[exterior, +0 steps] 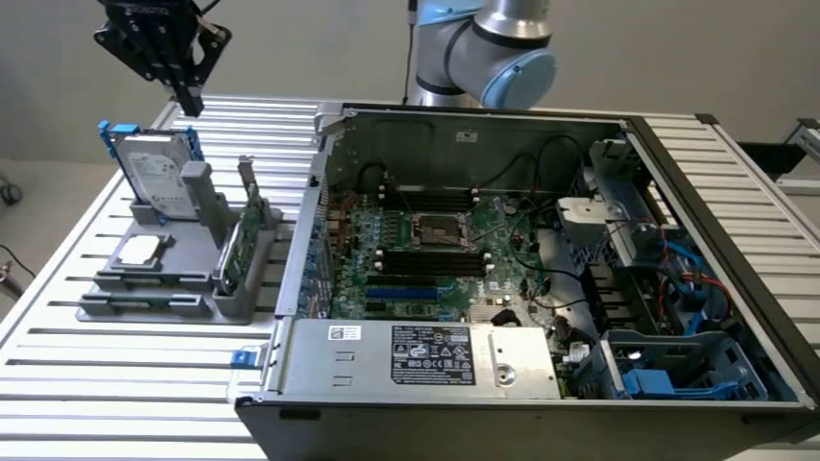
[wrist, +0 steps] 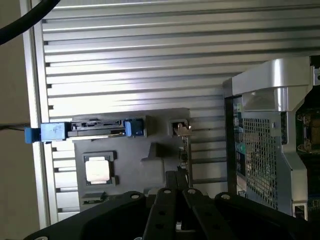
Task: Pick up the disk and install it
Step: 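Reach for the disk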
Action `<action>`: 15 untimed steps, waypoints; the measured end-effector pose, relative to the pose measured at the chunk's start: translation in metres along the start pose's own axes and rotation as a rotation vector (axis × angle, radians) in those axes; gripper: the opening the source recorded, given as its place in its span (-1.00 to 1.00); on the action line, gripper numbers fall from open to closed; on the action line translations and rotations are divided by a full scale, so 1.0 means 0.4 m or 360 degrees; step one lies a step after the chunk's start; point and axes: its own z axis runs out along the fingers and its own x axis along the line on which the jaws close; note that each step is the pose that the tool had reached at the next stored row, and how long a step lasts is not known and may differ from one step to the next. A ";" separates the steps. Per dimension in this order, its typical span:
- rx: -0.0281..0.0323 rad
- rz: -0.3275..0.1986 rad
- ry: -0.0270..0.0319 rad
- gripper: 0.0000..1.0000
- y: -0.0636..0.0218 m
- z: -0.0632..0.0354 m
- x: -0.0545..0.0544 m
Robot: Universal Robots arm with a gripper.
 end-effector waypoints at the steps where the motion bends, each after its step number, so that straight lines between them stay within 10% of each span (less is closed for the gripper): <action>1: 0.00007 0.0000 0.00000 -0.79 0.003 0.002 0.011; 15: 0.00220 0.0000 0.00051 -0.79 0.045 0.019 0.175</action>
